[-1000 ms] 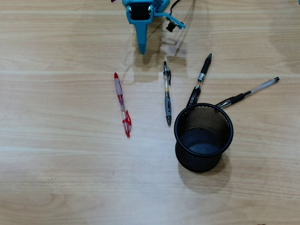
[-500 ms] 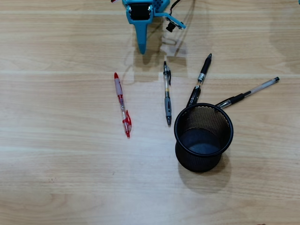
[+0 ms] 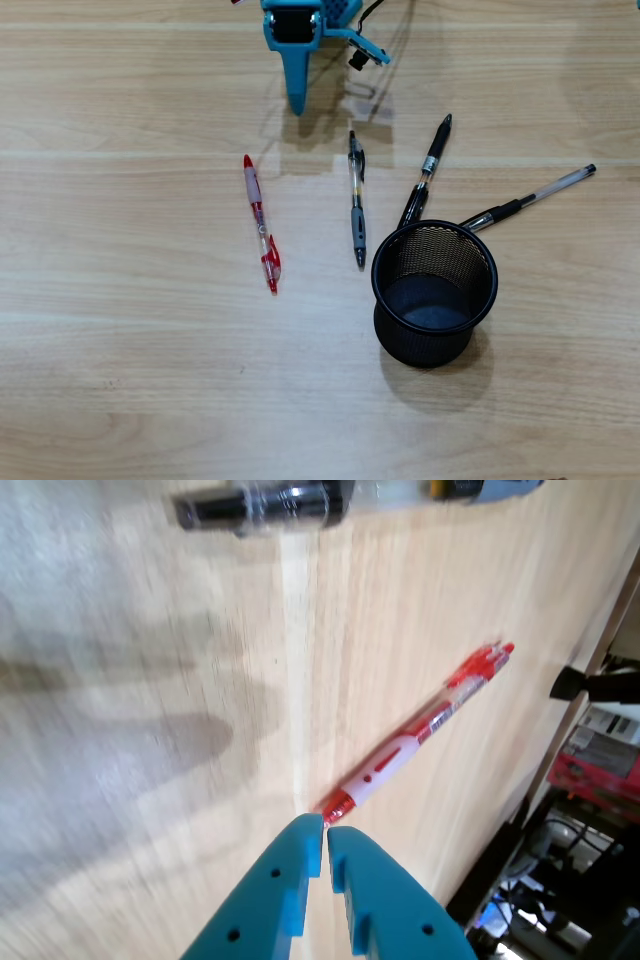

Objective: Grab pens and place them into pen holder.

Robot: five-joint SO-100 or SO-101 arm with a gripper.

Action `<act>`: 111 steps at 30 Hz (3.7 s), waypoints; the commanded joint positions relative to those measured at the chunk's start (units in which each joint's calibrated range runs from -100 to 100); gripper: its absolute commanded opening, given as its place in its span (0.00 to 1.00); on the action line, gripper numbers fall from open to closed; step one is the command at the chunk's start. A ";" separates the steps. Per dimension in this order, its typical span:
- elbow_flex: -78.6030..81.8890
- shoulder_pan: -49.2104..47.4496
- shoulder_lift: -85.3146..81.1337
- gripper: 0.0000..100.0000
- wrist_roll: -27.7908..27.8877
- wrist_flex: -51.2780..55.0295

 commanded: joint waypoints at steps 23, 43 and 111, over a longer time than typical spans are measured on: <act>-48.23 1.46 43.14 0.03 -0.39 0.96; -87.15 3.01 82.63 0.03 -36.46 11.17; -113.39 3.93 133.16 0.02 -39.76 20.83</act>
